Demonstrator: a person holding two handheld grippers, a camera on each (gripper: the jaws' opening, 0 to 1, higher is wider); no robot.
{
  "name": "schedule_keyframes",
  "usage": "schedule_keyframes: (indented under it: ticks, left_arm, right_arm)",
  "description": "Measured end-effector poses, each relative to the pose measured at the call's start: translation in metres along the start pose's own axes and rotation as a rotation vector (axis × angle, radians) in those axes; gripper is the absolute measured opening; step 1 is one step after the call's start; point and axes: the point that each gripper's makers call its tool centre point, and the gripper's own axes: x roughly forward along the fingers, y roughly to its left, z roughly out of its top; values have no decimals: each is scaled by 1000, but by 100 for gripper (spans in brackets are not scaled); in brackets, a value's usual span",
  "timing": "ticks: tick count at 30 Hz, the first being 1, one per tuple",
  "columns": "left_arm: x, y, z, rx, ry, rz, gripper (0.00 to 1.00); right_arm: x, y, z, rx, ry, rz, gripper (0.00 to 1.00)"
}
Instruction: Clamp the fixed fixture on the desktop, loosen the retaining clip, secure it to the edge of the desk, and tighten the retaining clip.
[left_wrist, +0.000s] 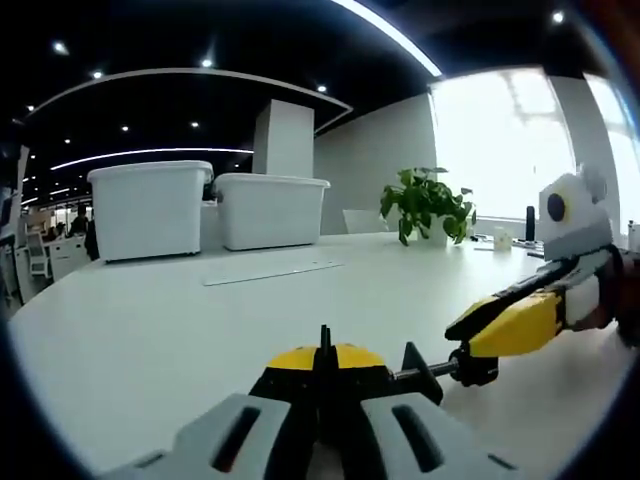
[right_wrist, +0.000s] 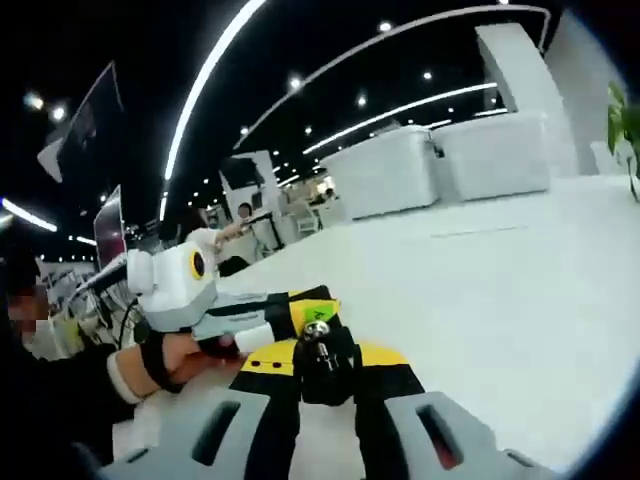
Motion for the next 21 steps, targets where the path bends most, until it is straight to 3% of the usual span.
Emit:
schedule_keyframes:
  ticks: [3, 4, 5, 7, 12, 15, 18, 21]
  left_arm:
    - [0, 0, 0, -1, 0, 0, 4]
    - [1, 0, 0, 0, 0, 0, 4]
    - [1, 0, 0, 0, 0, 0, 4]
    - [1, -1, 0, -1, 0, 0, 4]
    - [1, -1, 0, 1, 1, 0, 4]
    - [2, -1, 0, 1, 1, 1, 4]
    - [2, -1, 0, -3, 1, 2, 4]
    - [2, 0, 0, -4, 1, 2, 4]
  right_arm:
    - [0, 2, 0, -14, 4, 3, 18]
    - [0, 2, 0, -39, 4, 1, 18]
    - [1, 3, 0, -116, 7, -2, 18]
    - [-1, 10, -1, -308, 10, -15, 17]
    - [-2, 28, -7, -934, 29, -67, 17]
    - [-3, 35, -13, -1191, 39, -97, 16]
    - [-4, 39, -20, -1508, 63, -114, 16]
    - [-5, 42, -25, -1660, 72, -142, 16]
